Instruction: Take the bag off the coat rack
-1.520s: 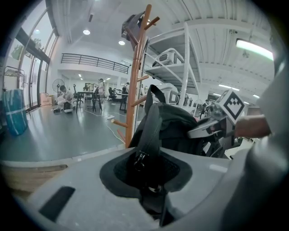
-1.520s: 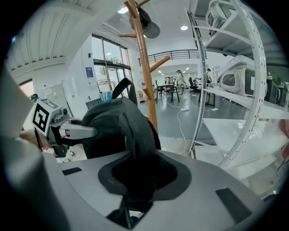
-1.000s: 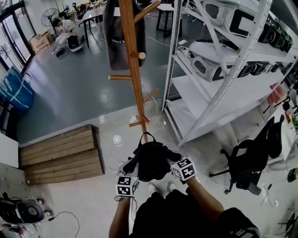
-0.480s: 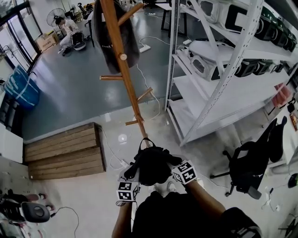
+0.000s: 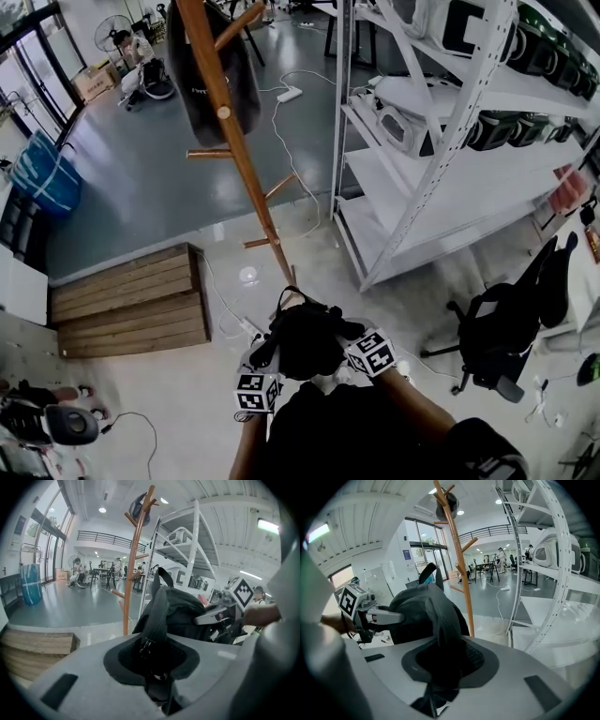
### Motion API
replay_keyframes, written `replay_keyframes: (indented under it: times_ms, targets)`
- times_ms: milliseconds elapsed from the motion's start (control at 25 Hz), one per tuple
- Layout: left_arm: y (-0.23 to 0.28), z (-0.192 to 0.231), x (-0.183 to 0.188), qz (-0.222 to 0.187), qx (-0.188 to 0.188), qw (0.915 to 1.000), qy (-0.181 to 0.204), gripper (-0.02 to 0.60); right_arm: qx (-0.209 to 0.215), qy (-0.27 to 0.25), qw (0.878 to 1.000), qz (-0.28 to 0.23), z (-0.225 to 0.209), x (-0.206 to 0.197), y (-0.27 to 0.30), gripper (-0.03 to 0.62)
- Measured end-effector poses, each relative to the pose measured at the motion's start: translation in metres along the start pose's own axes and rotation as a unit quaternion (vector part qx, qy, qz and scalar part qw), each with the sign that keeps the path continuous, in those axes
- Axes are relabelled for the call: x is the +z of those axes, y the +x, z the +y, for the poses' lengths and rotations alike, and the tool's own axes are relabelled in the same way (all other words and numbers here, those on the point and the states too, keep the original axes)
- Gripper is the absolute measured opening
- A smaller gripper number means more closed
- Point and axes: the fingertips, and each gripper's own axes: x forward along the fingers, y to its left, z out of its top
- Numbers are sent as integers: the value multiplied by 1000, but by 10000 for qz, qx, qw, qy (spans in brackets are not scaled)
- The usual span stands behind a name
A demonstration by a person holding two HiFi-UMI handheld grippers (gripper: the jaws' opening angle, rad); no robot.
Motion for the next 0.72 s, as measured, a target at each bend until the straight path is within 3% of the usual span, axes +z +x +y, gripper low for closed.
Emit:
replay_keyframes:
  times_ms: [720]
  targets:
    - [-5,-4,-8,95,51,9999,-15,89,55,-6,10000,0,6,-7,-2,87]
